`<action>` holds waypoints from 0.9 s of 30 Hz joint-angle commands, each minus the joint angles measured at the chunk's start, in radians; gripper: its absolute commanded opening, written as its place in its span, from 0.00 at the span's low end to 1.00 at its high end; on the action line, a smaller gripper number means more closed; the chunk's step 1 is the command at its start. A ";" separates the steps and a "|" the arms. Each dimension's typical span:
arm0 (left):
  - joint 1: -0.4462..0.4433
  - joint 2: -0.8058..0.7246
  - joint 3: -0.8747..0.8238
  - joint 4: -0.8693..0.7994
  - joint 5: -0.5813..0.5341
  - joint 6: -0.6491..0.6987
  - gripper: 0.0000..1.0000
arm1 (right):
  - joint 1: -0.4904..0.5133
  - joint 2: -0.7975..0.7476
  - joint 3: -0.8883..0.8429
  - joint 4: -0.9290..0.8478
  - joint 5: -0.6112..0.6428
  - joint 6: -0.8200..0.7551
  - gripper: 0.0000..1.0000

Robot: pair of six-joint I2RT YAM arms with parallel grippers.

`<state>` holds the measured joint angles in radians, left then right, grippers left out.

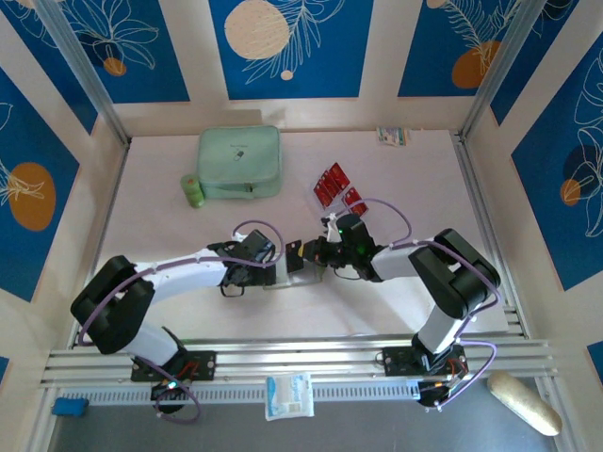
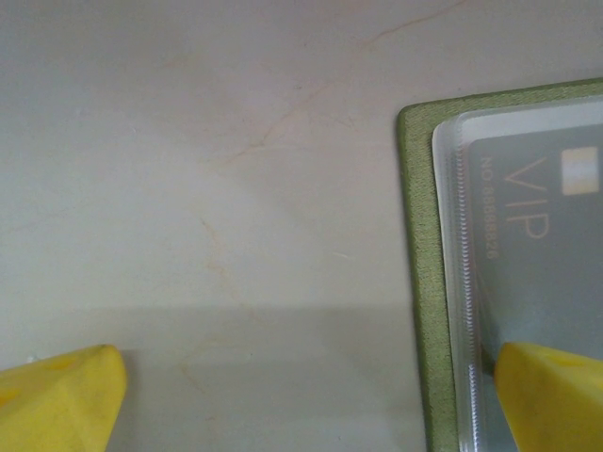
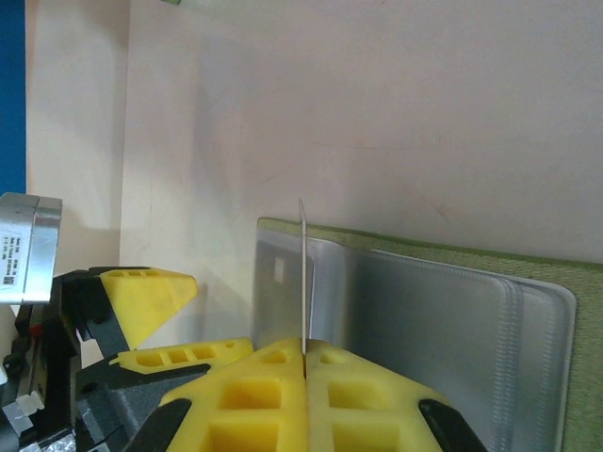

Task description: Put the credit cards into the card holder

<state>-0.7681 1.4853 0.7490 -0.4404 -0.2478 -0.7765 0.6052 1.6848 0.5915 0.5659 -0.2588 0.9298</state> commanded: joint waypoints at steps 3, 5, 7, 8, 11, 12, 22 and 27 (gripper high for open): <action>-0.006 -0.023 -0.013 -0.046 -0.019 0.006 1.00 | 0.008 0.024 0.004 0.033 0.005 0.009 0.00; -0.005 -0.024 -0.013 -0.044 -0.019 0.005 1.00 | 0.009 0.031 0.003 0.041 0.006 0.011 0.00; -0.006 -0.023 -0.014 -0.044 -0.018 0.006 1.00 | 0.010 0.039 0.002 0.046 0.004 0.013 0.00; -0.004 -0.023 -0.014 -0.043 -0.019 0.005 1.00 | 0.009 0.044 0.002 0.050 0.003 0.015 0.00; -0.005 -0.025 -0.016 -0.045 -0.019 0.005 1.00 | 0.008 0.056 0.000 0.061 -0.001 0.021 0.00; -0.005 -0.025 -0.017 -0.044 -0.019 0.005 1.00 | 0.010 0.060 0.000 0.067 -0.004 0.025 0.00; -0.005 -0.025 -0.021 -0.037 -0.015 0.003 1.00 | 0.010 0.068 -0.007 0.080 -0.013 0.034 0.00; -0.006 -0.028 -0.019 -0.041 -0.014 0.004 1.00 | 0.015 0.065 -0.007 0.084 -0.017 0.040 0.00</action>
<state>-0.7681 1.4803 0.7433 -0.4541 -0.2478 -0.7765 0.6098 1.7397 0.5915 0.6342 -0.2630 0.9619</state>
